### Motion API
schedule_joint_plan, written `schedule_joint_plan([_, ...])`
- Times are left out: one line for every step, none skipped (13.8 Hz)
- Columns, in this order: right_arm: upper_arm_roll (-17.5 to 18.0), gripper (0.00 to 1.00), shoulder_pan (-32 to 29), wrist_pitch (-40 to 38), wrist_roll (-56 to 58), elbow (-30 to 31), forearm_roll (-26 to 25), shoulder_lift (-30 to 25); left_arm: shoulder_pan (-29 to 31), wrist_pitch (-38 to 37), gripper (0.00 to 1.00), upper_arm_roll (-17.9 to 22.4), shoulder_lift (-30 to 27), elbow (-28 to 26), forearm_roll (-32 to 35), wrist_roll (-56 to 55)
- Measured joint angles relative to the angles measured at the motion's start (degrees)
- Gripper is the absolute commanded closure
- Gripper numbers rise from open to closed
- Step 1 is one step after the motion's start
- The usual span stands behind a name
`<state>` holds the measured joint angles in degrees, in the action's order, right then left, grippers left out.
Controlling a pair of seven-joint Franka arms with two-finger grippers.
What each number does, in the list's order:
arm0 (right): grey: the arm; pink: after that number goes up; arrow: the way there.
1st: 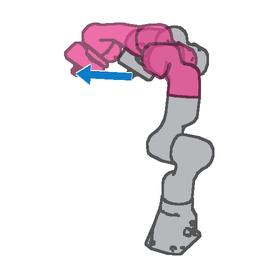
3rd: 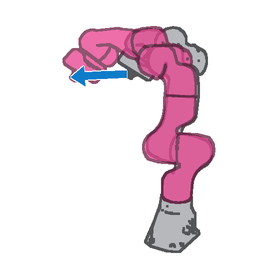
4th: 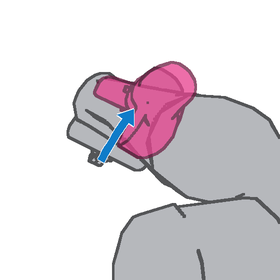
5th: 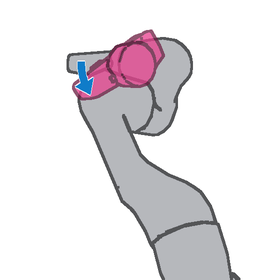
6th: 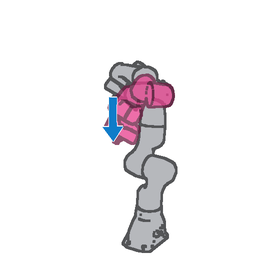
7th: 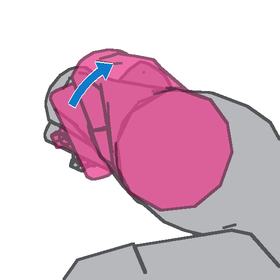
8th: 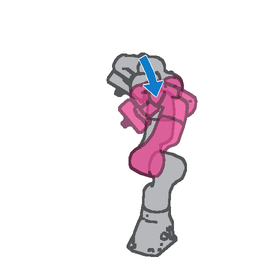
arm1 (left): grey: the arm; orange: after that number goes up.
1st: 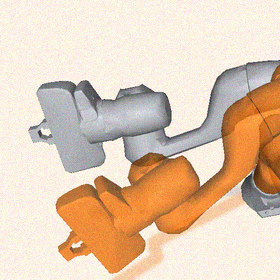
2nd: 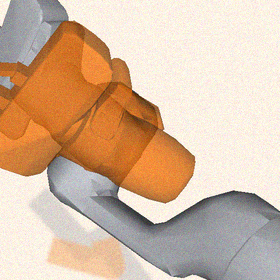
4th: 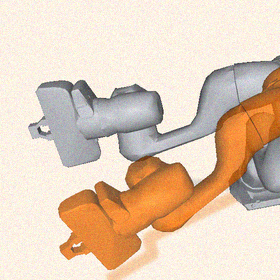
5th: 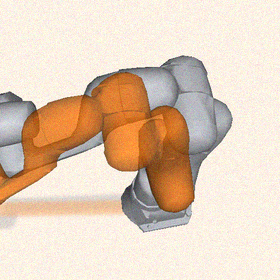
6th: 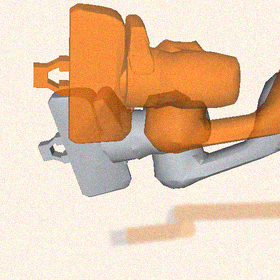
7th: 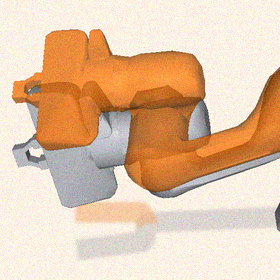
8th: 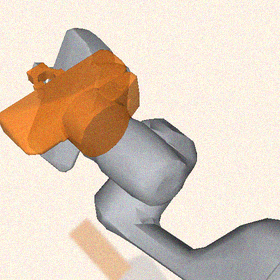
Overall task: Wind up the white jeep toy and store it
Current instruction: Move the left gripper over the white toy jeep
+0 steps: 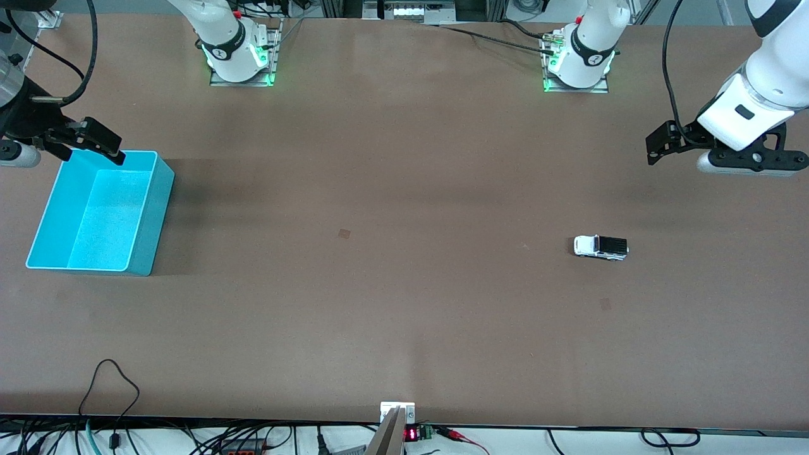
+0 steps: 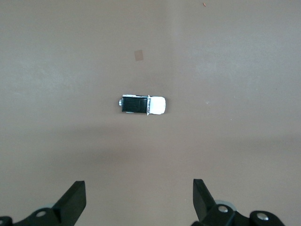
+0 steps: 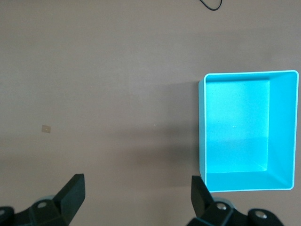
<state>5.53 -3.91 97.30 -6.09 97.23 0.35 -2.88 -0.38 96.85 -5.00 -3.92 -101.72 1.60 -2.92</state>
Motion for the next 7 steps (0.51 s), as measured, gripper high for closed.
schedule_joint_plan([0.0, 0.0, 0.0, 0.0, 0.0, 0.1, 0.0, 0.0, 0.0, 0.0, 0.0, 0.0, 0.0, 0.0, 0.0, 0.0])
schedule_joint_plan([0.0, 0.0, 0.0, 0.1, 0.1, 0.1, -0.1, 0.0, 0.0, 0.0, 0.0, 0.0, 0.0, 0.0, 0.0, 0.0])
schedule_joint_plan([0.0, 0.0, 0.0, 0.4, 0.3, 0.1, -0.5, 0.0, 0.0, -0.1, 0.0, 0.0, 0.0, 0.0, 0.0, 0.0])
schedule_joint_plan([0.0, 0.0, 0.0, 0.8, 0.5, 0.1, -0.9, 0.0, 0.0, -0.1, 0.0, 0.0, 0.0, 0.0, 0.0, 0.0])
schedule_joint_plan([0.0, 0.0, 0.0, 1.1, 0.6, 0.1, -1.0, 0.0, 0.0, -0.1, 0.0, 0.0, 0.0, 0.0, 0.0, 0.1])
schedule_joint_plan([0.0, 0.0, 0.0, 1.2, 0.6, 0.1, -1.0, 0.0, 0.0, -0.1, 0.0, 0.0, 0.0, 0.0, 0.0, 0.3])
schedule_joint_plan([0.0, 0.0, 0.0, 1.2, 0.6, 0.2, -1.0, 0.0, 0.0, -0.3, 0.0, 0.0, 0.0, 0.0, 0.0, 0.8])
